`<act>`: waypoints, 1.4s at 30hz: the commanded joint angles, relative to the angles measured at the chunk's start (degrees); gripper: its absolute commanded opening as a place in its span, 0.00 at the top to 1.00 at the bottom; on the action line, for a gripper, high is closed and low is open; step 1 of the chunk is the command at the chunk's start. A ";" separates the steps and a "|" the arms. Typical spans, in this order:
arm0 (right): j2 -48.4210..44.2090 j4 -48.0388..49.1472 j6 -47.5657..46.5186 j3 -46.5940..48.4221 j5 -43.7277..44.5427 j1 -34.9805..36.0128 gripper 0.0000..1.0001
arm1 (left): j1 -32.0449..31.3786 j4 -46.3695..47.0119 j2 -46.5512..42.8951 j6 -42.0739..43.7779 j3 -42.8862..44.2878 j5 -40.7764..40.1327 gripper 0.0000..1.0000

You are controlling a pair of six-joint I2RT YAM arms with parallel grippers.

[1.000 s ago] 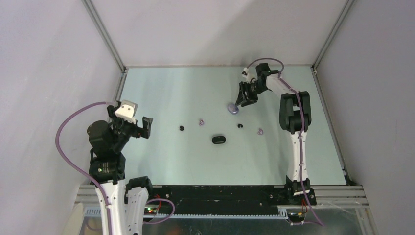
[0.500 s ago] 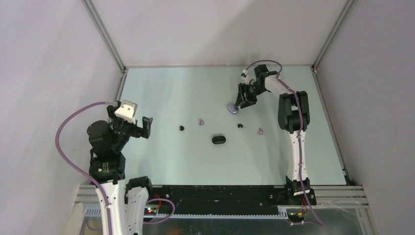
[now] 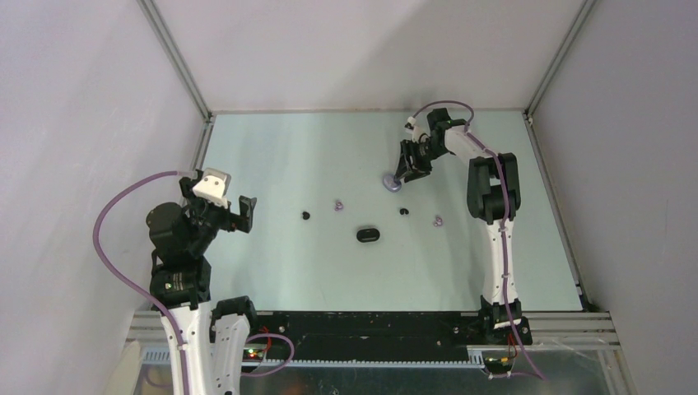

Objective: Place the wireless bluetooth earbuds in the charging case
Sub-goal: Move the charging case to the center of the board.

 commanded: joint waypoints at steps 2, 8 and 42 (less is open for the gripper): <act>2.04 -0.93 -0.61 2.28 1.22 1.17 0.46 | 0.73 1.50 0.00 1.00 -0.24 0.54 0.01; 2.47 -1.41 -0.55 2.70 1.89 1.95 0.46 | 0.81 1.44 -0.10 0.99 -0.25 0.47 0.01; 2.10 0.31 1.84 0.38 -0.53 -1.51 0.50 | 1.11 1.38 -0.01 0.95 -0.34 1.11 0.01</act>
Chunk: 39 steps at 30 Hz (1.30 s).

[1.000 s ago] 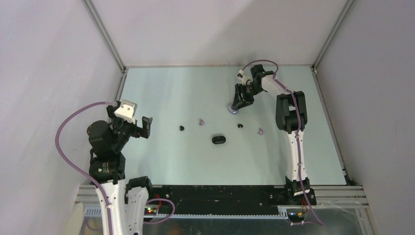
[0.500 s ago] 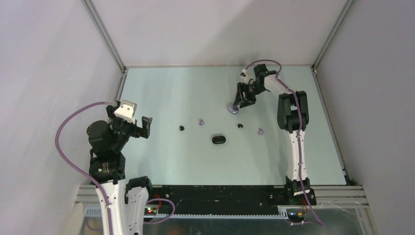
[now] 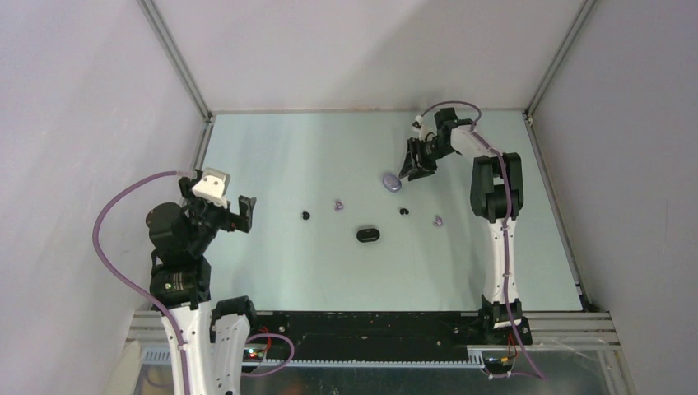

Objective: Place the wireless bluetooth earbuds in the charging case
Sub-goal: Move the charging case to the center of the board.

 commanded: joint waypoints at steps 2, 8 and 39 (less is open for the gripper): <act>1.22 0.22 0.16 -0.28 1.00 1.32 0.50 | 0.67 1.42 0.04 0.99 -0.32 1.09 0.01; 1.48 0.11 0.16 -0.26 1.37 2.01 0.50 | 0.63 1.42 0.24 0.94 -0.47 1.09 0.01; 2.56 -0.39 0.16 0.20 2.89 4.69 0.50 | 0.74 1.50 0.08 1.01 -0.56 1.16 0.01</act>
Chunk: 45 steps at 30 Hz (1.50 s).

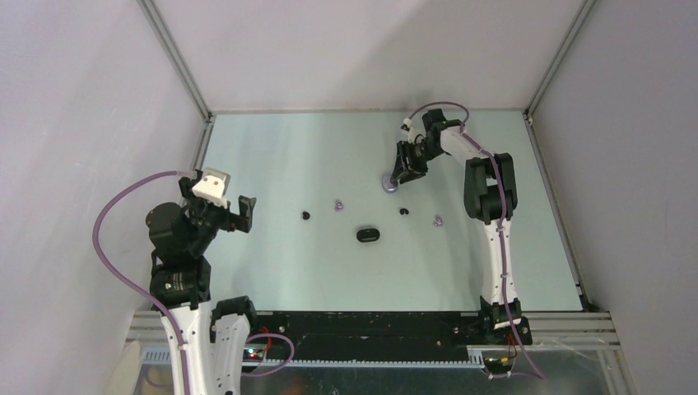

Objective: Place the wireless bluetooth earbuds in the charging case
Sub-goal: Move the charging case to the center of the board.

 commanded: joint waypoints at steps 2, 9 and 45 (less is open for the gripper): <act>2.46 0.27 -0.32 -0.10 1.09 0.78 0.49 | 0.70 1.49 0.08 1.06 -0.56 1.16 0.01; 2.55 1.04 -0.33 0.08 0.96 1.24 0.49 | 0.69 1.57 0.23 1.03 -0.59 1.17 0.01; -5.63 3.38 -2.79 1.79 -3.89 3.82 0.74 | 0.69 1.69 0.35 1.24 -0.90 1.86 0.01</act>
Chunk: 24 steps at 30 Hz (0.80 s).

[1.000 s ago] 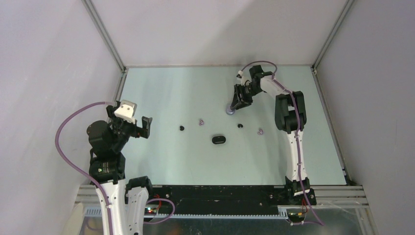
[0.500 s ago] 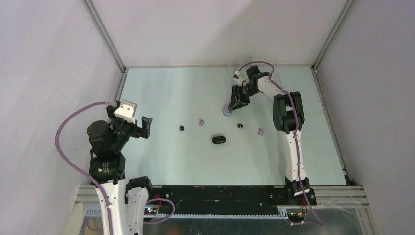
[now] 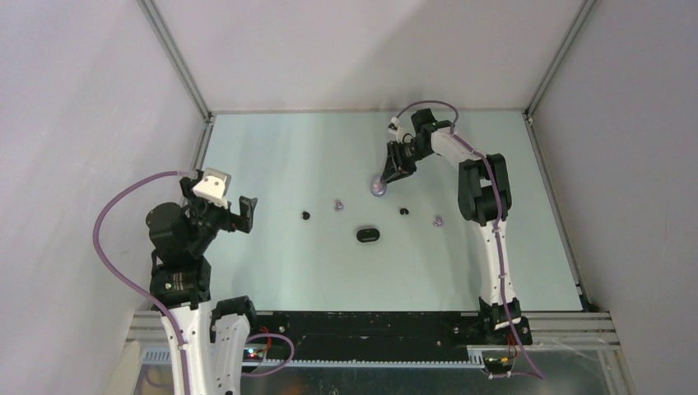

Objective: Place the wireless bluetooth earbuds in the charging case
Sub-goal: Move the charging case to the center of the board.

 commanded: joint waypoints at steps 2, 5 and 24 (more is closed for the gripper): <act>-6.66 0.89 -2.02 1.25 2.71 0.75 0.63 | 0.63 1.72 0.26 1.25 -0.87 1.03 0.01; -7.72 0.89 -0.16 0.97 6.48 0.42 0.46 | 0.69 1.72 0.11 1.28 -0.87 1.12 0.01; -12.25 13.36 15.88 -17.69 6.79 0.96 0.46 | 0.69 1.52 -0.07 1.15 -0.74 1.06 0.01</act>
